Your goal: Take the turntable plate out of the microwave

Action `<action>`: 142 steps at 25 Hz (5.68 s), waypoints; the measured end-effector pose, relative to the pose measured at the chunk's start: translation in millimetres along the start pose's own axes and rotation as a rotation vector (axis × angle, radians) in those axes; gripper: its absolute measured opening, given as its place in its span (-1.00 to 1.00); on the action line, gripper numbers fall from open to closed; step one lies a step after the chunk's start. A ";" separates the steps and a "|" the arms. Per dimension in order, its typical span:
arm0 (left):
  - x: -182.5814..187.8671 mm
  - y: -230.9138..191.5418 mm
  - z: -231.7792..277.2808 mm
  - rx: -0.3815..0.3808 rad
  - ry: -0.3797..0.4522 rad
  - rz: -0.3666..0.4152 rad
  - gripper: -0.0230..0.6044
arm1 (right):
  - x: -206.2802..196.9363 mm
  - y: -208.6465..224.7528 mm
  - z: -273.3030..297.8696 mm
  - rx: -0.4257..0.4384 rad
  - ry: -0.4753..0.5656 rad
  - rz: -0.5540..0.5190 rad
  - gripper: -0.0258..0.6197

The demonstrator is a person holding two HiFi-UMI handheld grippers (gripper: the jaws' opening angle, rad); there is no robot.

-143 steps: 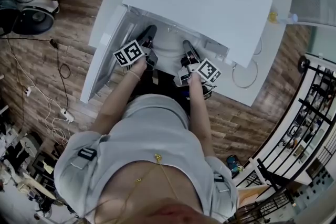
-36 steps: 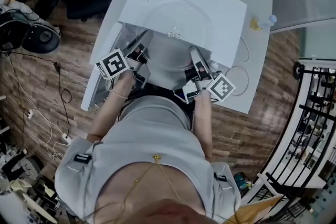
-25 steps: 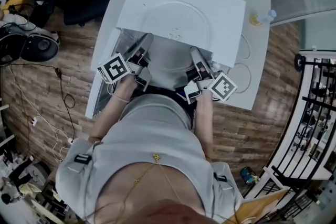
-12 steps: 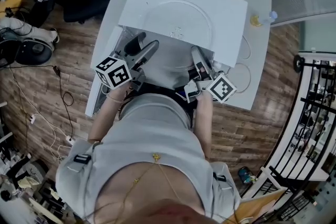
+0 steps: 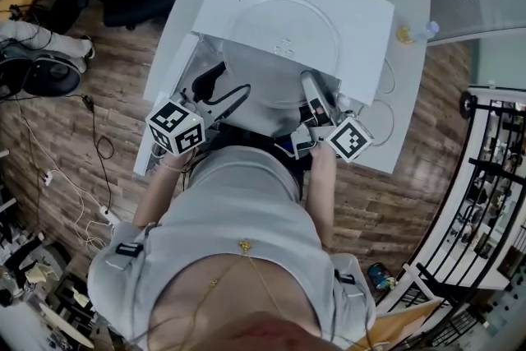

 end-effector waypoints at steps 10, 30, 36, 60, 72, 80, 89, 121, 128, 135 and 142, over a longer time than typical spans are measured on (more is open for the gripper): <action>-15.9 20.0 7.5 -0.090 -0.041 0.029 0.08 | -9.1 -1.5 6.1 -0.017 -0.068 -0.053 -0.12; -11.2 20.2 20.0 -0.174 -0.033 -0.051 -0.05 | -23.5 -7.5 -10.4 -0.006 -0.176 -0.161 -0.39; -0.3 13.0 26.3 -0.147 -0.002 -0.068 -0.10 | -14.1 -3.4 0.9 -0.019 -0.159 -0.139 -0.39; 2.3 5.2 20.6 0.036 -0.011 0.128 0.01 | -33.3 -11.5 -23.8 -0.242 -0.241 -0.473 -0.08; 8.6 14.8 16.3 0.126 -0.005 0.310 0.05 | -26.0 -27.9 -21.3 -0.340 -0.195 -0.792 -0.05; 9.6 15.8 25.4 0.108 -0.014 0.332 0.07 | -20.3 -23.9 -16.7 -0.364 -0.196 -0.799 -0.05; 19.2 7.5 39.7 0.104 -0.009 0.303 0.07 | -5.6 -14.8 -3.4 -0.410 -0.190 -0.781 -0.05; 40.4 -20.1 67.7 0.154 -0.030 0.301 0.06 | 9.5 -12.5 29.4 -0.572 -0.244 -0.840 -0.01; 41.6 -21.0 68.9 0.164 -0.026 0.286 0.06 | 10.9 -11.9 30.5 -0.585 -0.235 -0.831 -0.01; 42.2 -18.2 65.6 0.127 0.001 0.225 0.06 | 10.0 -10.4 27.5 -0.590 -0.238 -0.858 -0.01; 36.9 -13.2 56.6 0.143 0.000 0.228 0.06 | 9.8 -9.6 16.7 -0.549 -0.246 -0.850 -0.01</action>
Point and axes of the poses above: the fingertips, and each gripper's own axes: z forward along the fingers, y to its right, x out of its top, the point moved 4 cm from there along -z, backward along the fingers, and after that the axes turned 6 degrees about -y, right-handed, at the moved point
